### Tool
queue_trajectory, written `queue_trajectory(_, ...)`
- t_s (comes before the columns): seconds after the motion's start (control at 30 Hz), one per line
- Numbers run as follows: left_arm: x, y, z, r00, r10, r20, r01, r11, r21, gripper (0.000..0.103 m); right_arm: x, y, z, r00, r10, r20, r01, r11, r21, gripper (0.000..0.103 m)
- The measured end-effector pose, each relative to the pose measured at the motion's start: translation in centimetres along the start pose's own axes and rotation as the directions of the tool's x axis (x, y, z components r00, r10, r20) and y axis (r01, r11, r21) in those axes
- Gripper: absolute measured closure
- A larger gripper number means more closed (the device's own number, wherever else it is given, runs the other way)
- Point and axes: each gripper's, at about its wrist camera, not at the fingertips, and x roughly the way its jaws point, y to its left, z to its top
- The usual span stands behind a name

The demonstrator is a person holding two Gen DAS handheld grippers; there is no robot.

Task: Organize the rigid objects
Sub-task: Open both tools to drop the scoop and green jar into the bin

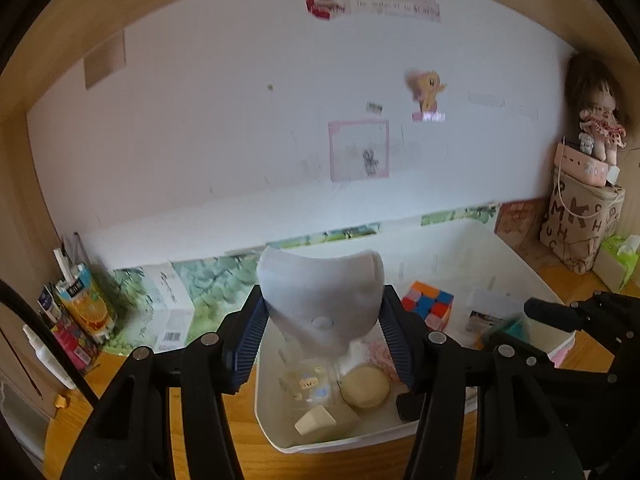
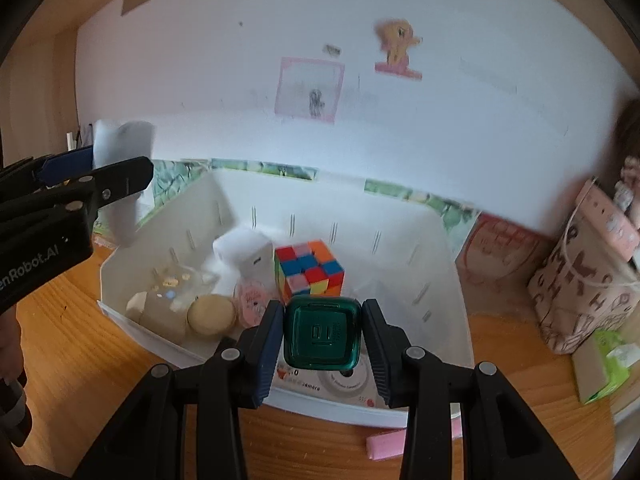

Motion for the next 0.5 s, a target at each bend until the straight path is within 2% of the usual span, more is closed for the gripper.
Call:
queue_trajectory(0.07, 0.1, 0.1, 0.0, 1.0, -0.005, -0.001, 0.005, 1.0, -0.016, 0.042, 0.2, 0.1, -0.1, 1.0, 0.008, -0.016, -0.008, 1.0, 0.003, 0.054)
queue_trajectory(0.13, 0.0, 0.2, 0.1, 1.0, -0.009, 0.006, 0.009, 1.0, -0.018, 0.025, 0.1, 0.3, 0.0, 1.0, 0.009, -0.02, -0.009, 1.0, 0.0, 0.046)
queue_trajectory(0.17, -0.1, 0.2, 0.1, 1.0, -0.011, 0.009, 0.011, 1.0, -0.016, 0.023, -0.1, 0.4, 0.0, 1.0, 0.006, -0.018, -0.006, 1.0, -0.003, 0.046)
queue_trajectory(0.33, -1.7, 0.2, 0.6, 0.999, -0.026, 0.032, 0.027, 0.999, -0.026, 0.019, -1.7, 0.8, 0.4, 1.0, -0.011, 0.003, 0.011, 1.0, -0.007, 0.031)
queue_trajectory(0.43, -2.9, 0.3, 1.0, 0.998, -0.028, 0.054, 0.03, 0.999, -0.041, 0.017, -3.3, 0.9, 0.5, 0.999, -0.03, 0.025, 0.03, 1.0, -0.005, 0.025)
queue_trajectory(0.5, -3.8, 0.5, 1.1, 0.997, -0.03, 0.068, 0.034, 0.998, -0.055, 0.016, -4.2, 0.8, 0.5, 0.999, -0.039, 0.038, 0.039, 0.999, -0.001, 0.025)
